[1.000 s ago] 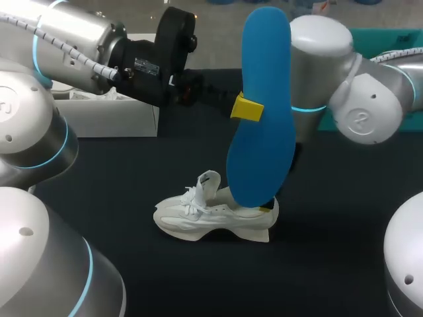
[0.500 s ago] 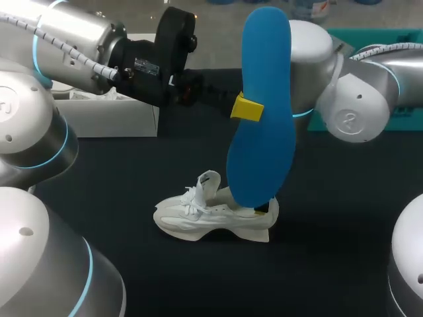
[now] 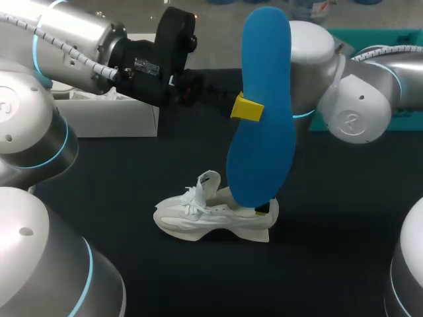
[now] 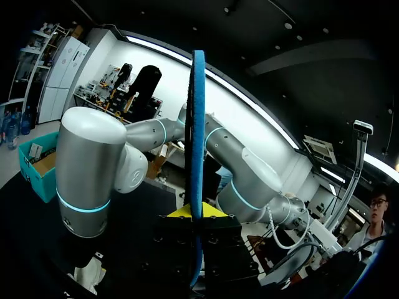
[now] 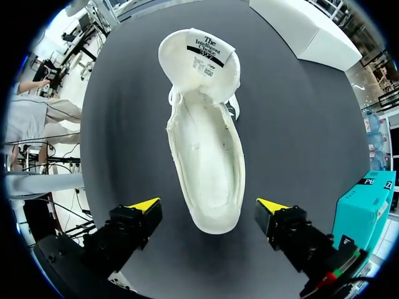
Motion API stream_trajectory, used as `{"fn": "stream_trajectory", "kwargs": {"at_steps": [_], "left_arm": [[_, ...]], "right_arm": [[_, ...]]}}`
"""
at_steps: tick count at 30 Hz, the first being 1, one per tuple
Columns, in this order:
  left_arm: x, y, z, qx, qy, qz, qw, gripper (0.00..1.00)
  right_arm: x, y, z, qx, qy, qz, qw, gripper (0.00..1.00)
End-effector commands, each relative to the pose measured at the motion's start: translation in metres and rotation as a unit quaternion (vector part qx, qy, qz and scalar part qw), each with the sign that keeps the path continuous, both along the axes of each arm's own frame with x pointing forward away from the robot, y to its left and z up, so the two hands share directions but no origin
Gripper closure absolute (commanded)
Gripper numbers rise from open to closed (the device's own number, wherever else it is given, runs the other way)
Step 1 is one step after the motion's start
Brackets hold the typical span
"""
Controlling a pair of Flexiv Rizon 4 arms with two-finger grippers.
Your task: Take the shoe out of the shoebox, open the shoe tongue, remove and reinsert the insole, then place the shoe into the shoebox
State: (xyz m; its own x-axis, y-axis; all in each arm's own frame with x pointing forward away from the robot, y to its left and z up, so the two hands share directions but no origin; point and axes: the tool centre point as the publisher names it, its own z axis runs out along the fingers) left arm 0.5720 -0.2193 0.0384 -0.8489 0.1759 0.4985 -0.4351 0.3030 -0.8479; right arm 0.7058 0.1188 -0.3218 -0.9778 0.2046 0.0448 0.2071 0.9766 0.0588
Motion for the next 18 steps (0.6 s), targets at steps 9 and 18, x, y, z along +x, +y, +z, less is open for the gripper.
{"fn": "stream_trajectory", "kwargs": {"at_steps": [9,18], "left_arm": [[-0.001,0.0,-0.001,0.0,0.0,0.001,1.0,1.0],[-0.001,0.0,-0.001,0.0,0.0,0.001,1.0,1.0]], "right_arm": [[0.024,0.02,-0.01,-0.004,0.007,0.019,1.0,0.0],[0.052,0.05,-0.031,-0.006,0.011,0.043,0.999,0.0]]}}
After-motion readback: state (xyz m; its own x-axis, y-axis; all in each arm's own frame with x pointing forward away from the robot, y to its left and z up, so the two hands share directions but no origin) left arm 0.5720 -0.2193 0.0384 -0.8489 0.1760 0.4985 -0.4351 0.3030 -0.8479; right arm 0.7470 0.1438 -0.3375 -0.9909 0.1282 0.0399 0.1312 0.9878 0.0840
